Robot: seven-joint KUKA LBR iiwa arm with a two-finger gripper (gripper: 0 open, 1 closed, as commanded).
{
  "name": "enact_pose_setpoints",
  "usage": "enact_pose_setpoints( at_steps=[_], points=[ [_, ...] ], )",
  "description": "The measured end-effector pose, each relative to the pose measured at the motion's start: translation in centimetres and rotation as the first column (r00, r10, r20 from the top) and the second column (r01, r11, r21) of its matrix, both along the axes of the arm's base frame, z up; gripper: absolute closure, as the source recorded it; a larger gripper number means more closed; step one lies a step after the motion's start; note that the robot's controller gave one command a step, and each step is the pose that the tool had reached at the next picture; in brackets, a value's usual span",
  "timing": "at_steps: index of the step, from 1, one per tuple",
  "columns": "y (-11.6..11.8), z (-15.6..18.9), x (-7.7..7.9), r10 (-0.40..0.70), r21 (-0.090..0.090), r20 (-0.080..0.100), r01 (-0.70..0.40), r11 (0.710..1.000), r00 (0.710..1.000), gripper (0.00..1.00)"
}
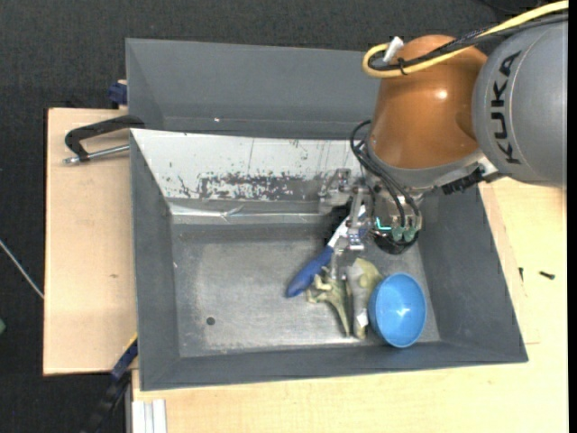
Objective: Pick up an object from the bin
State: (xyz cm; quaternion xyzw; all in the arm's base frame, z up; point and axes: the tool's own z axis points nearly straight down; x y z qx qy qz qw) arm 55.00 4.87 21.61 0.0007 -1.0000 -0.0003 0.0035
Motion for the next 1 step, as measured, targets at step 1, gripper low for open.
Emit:
enact_pose_setpoints(
  at_steps=[1],
  points=[
    [-4.68, -14.42, 2.37, 0.452, 0.001, 0.005, -0.452, 0.892, 0.892, 0.0]
  ],
)
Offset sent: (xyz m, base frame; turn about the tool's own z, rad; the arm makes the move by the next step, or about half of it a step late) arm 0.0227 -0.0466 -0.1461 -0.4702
